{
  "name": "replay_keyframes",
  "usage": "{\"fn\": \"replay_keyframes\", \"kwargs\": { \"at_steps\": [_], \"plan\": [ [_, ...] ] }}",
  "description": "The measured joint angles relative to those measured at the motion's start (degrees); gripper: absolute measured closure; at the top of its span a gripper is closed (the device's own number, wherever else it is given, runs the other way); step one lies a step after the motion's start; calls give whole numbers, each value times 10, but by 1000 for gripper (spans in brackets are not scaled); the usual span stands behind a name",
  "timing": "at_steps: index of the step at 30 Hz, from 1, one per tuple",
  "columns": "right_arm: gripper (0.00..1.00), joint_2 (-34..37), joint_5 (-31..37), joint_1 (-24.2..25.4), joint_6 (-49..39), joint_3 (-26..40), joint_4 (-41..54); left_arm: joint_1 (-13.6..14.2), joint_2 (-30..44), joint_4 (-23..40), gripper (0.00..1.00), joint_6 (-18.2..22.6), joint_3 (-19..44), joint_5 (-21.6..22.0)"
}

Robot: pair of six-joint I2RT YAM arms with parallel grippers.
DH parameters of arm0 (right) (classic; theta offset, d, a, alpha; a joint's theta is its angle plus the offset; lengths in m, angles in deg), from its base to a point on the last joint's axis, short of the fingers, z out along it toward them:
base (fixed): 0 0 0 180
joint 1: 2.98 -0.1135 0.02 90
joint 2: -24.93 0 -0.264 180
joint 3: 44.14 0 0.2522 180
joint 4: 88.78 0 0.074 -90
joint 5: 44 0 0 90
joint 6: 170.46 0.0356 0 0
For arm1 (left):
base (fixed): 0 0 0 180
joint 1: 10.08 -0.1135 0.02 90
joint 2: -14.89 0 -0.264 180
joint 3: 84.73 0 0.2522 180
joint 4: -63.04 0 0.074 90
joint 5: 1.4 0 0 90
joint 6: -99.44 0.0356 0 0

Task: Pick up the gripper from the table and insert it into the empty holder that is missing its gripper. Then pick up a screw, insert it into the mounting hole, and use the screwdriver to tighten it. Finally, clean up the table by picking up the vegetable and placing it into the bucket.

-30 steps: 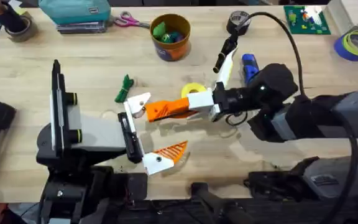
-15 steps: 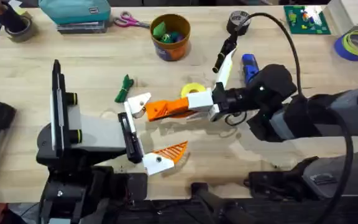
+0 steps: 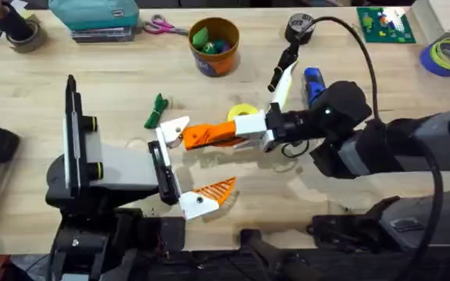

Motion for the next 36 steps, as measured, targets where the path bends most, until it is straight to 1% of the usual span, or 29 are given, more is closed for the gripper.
{"fn": "replay_keyframes", "kwargs": {
  "at_steps": [7,15,22,26,36],
  "plan": [
    [993,17,10,-6,-4,1,-10,0,0,0,15,-4,0,2],
    [993,35,7,-10,-4,23,-10,0,0,0,15,-5,0,3],
    [993,36,6,-16,-4,29,-4,0,0,0,15,-4,0,2],
    [993,39,4,-18,-4,40,3,0,0,0,15,-4,0,2],
    [993,74,-13,-23,-4,81,3,0,0,0,15,-4,0,2]
  ]
}}
